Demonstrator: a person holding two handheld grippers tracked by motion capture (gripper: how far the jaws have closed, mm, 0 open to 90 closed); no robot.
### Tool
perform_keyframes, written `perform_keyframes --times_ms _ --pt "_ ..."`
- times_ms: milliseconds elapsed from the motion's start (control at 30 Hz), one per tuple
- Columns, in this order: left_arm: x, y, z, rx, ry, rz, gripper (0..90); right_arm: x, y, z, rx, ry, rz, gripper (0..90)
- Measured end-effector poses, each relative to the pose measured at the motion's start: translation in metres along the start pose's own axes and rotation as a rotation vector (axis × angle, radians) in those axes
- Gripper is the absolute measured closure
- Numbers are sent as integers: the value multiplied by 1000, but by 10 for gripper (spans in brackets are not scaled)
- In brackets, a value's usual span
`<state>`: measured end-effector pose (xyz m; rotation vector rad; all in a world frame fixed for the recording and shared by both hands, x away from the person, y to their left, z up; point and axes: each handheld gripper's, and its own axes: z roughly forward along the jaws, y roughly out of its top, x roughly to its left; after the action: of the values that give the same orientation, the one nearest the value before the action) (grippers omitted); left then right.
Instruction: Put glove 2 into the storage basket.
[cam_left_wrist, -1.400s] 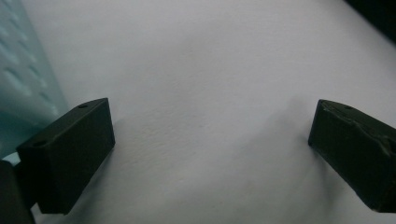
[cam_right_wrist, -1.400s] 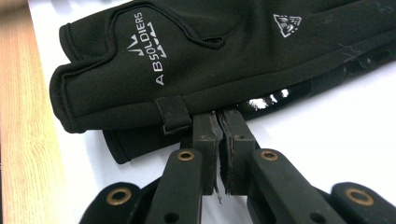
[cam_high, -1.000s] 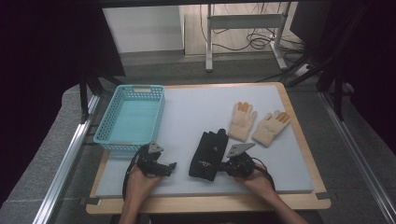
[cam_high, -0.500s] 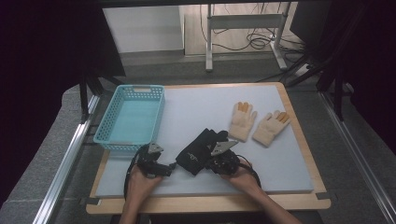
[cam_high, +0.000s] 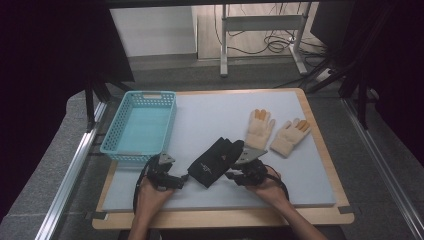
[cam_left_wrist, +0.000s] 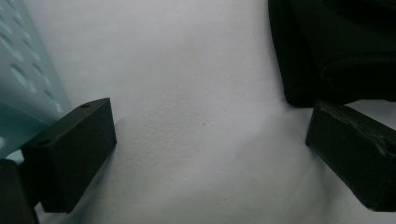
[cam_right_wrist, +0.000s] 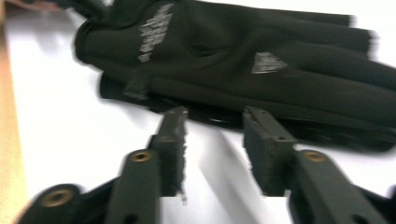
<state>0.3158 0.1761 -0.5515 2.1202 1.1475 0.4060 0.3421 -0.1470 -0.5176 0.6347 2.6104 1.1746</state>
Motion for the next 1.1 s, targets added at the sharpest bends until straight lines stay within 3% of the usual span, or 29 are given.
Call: perform_keyframes --times_ms 167,367,600,733,933,1100 --pt "0 0 0 0 0 0 20 -16 -7 -19 -12 -57 47 366" --pt "0 0 0 0 1 0 20 -32 -23 -35 7 -128 78 274" --pt "0 0 0 -1 1 0 20 -51 -45 -52 19 -202 123 237" --pt "0 0 0 -1 0 0 20 -58 -54 -56 26 -218 145 232" --pt "0 0 0 -1 0 0 20 -60 -63 -53 54 -247 133 218" --pt "0 0 0 -1 0 0 20 -64 -65 -53 42 -231 155 214"
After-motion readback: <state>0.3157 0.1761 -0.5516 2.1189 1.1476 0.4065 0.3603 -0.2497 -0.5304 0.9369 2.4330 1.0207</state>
